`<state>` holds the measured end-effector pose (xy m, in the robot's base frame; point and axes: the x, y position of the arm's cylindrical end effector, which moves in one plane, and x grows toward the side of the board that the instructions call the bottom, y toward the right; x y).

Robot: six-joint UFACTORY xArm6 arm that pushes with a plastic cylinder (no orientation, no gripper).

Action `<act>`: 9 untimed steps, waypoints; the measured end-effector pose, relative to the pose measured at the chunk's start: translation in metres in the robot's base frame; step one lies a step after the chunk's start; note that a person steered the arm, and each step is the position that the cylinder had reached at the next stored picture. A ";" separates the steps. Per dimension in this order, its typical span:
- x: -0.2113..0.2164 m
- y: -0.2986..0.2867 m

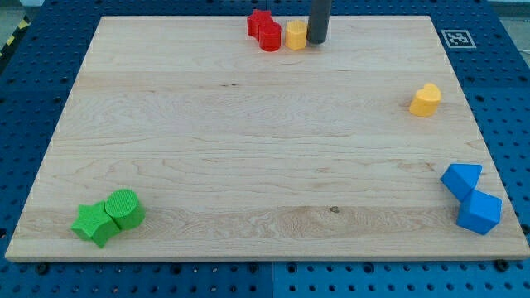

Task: Point your arm at the yellow heart

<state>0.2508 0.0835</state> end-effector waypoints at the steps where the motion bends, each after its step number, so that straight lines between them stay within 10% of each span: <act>1: 0.001 0.020; 3: 0.044 0.164; 5: 0.178 0.261; 9: 0.198 0.199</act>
<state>0.4493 0.2823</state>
